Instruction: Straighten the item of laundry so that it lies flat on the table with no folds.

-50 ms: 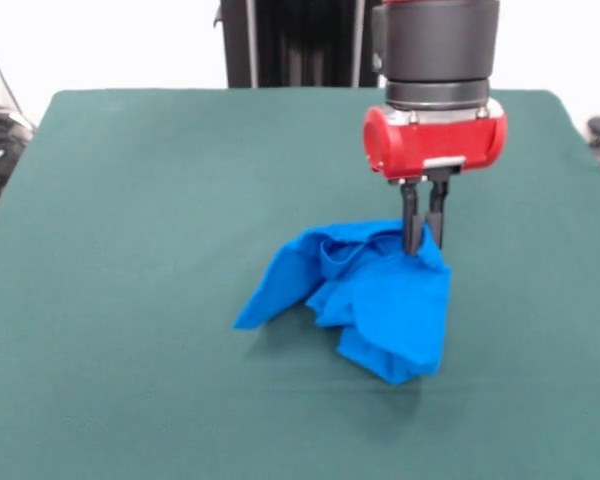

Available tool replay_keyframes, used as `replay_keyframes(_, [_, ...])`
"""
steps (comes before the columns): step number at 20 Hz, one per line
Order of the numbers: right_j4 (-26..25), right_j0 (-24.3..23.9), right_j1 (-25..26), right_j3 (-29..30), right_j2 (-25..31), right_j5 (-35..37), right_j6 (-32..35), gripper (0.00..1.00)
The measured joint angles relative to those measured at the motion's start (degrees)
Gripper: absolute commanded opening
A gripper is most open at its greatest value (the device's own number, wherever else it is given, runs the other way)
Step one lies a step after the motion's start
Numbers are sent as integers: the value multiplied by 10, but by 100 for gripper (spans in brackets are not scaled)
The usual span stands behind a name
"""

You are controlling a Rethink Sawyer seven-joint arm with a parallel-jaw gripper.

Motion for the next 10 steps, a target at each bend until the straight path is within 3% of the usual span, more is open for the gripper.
replay_keyframes(10, [4, 30, 5, 18, -54, -80, 0, 0])
